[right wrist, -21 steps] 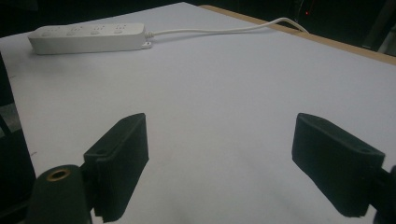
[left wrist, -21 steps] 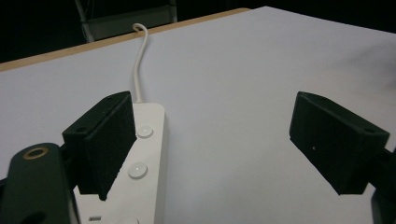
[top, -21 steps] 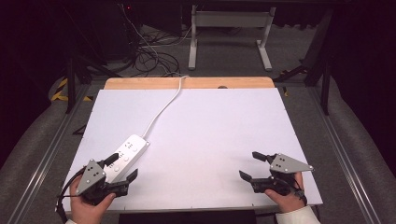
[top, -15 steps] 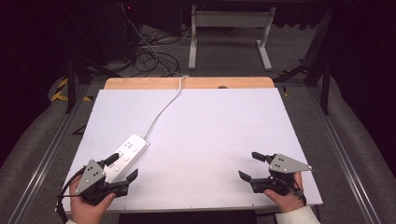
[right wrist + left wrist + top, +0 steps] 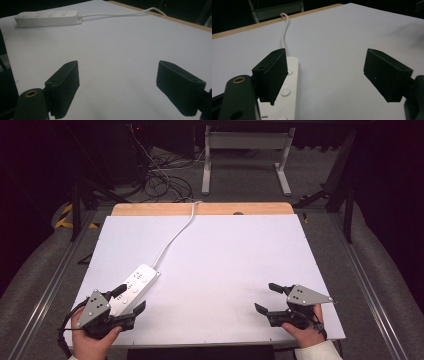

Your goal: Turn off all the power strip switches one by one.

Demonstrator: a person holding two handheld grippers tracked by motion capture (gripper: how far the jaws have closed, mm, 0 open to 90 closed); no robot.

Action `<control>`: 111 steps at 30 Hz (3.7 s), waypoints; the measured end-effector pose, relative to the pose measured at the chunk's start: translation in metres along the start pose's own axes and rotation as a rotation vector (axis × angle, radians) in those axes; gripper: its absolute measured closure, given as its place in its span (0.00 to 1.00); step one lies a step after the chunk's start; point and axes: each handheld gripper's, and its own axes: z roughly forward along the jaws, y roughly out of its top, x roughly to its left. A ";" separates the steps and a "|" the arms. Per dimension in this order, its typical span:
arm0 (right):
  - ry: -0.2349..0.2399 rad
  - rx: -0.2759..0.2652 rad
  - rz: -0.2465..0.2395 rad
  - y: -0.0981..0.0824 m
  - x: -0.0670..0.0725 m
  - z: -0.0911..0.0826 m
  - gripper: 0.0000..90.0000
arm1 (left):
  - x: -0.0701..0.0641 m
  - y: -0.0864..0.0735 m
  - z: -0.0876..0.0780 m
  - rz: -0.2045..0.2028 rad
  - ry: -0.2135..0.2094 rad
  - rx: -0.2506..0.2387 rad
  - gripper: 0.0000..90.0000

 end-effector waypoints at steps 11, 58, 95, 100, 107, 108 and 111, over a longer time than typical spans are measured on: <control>0.001 0.004 -0.002 0.000 0.000 0.001 0.22 | 0.016 0.011 -0.015 -0.001 -0.022 0.063 0.29; 0.016 0.005 0.003 -0.001 0.001 0.002 0.22 | 0.042 0.015 -0.028 -0.105 -0.064 0.518 1.00; 0.021 0.015 -0.007 -0.001 0.002 0.003 0.22 | 0.050 -0.001 -0.002 -0.093 -0.008 0.687 1.00; 0.023 0.015 -0.006 -0.001 0.002 0.003 0.22 | 0.049 -0.002 -0.002 -0.097 -0.005 0.683 1.00; 0.024 0.014 -0.011 -0.001 0.002 0.002 0.22 | 0.048 -0.003 -0.001 -0.117 -0.011 0.671 1.00; 0.024 0.014 -0.011 -0.001 0.002 0.002 0.22 | 0.048 -0.003 -0.001 -0.117 -0.015 0.670 1.00; 0.026 0.014 -0.011 -0.001 0.002 0.002 0.22 | 0.049 -0.004 -0.002 -0.121 -0.019 0.667 1.00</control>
